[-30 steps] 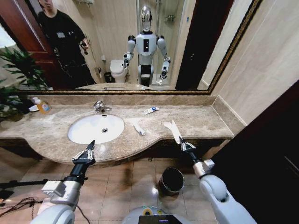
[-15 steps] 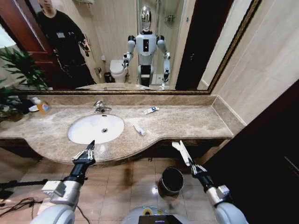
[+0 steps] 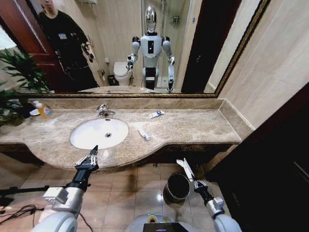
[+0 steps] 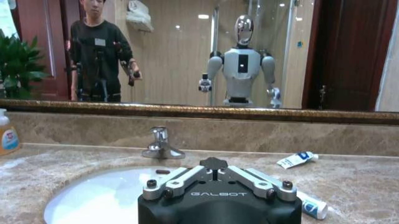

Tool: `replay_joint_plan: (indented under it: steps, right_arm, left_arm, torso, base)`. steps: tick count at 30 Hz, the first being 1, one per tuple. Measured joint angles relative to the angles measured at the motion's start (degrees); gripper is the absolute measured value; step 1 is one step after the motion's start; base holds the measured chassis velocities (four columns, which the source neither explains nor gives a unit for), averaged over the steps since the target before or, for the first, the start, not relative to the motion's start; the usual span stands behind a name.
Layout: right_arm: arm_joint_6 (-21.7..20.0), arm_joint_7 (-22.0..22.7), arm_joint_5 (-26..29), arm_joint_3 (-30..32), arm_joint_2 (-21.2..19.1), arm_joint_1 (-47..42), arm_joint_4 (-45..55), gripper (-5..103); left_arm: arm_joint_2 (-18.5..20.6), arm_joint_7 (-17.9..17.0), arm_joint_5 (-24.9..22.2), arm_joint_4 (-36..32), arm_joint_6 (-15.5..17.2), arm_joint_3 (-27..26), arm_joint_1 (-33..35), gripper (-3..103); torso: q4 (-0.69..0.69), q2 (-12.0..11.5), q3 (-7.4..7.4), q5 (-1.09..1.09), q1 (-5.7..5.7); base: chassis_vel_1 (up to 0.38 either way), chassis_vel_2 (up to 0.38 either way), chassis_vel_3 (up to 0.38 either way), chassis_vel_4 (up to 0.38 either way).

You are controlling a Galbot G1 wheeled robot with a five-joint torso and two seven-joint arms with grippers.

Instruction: Pick up the trash from the sink and place it in the trash bin.

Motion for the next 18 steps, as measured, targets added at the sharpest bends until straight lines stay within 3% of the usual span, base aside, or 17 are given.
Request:
replay_joint_plan:
  steps: [18]
  right_arm:
    - [3.87,-0.67,-4.36,-1.59,2.96,7.13,-18.9,0]
  left_arm:
    - [0.0,0.0,0.0,0.0,0.0,0.0,0.0,0]
  torso:
    - [0.0,0.0,0.0,-0.01,0.0]
  base:
    - [0.0,0.0,0.0,0.0]
